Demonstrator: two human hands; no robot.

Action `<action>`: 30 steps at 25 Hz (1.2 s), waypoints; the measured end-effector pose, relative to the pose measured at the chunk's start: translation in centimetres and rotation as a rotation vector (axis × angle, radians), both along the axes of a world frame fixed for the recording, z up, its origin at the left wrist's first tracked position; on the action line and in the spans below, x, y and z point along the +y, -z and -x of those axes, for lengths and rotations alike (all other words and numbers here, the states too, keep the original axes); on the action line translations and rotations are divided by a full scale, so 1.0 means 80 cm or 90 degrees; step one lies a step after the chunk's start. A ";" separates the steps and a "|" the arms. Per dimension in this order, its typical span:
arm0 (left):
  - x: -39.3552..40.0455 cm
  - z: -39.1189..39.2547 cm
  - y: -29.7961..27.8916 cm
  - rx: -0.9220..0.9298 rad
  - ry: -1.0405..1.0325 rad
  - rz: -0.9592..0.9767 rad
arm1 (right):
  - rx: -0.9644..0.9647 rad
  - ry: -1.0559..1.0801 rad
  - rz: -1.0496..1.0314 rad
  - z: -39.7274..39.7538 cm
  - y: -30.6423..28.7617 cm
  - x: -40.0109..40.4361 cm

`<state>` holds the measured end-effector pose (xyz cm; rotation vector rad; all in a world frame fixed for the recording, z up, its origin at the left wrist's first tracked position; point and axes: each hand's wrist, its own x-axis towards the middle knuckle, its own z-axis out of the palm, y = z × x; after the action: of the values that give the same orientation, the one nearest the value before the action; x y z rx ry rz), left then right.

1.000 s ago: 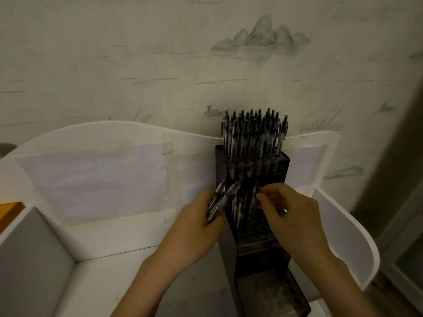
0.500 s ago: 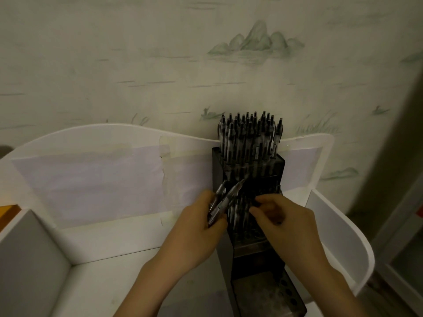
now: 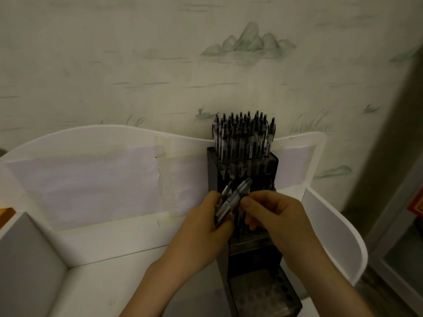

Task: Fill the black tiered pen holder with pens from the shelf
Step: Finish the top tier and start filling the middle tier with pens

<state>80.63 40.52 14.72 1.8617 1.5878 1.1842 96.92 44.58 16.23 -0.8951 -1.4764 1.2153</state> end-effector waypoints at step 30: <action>-0.003 0.009 -0.004 -0.010 -0.027 -0.014 | -0.321 0.152 -0.235 -0.017 0.053 0.044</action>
<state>79.90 40.30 15.05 1.8367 1.6203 1.2365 98.26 48.06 11.96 -1.1288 -1.8481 0.5312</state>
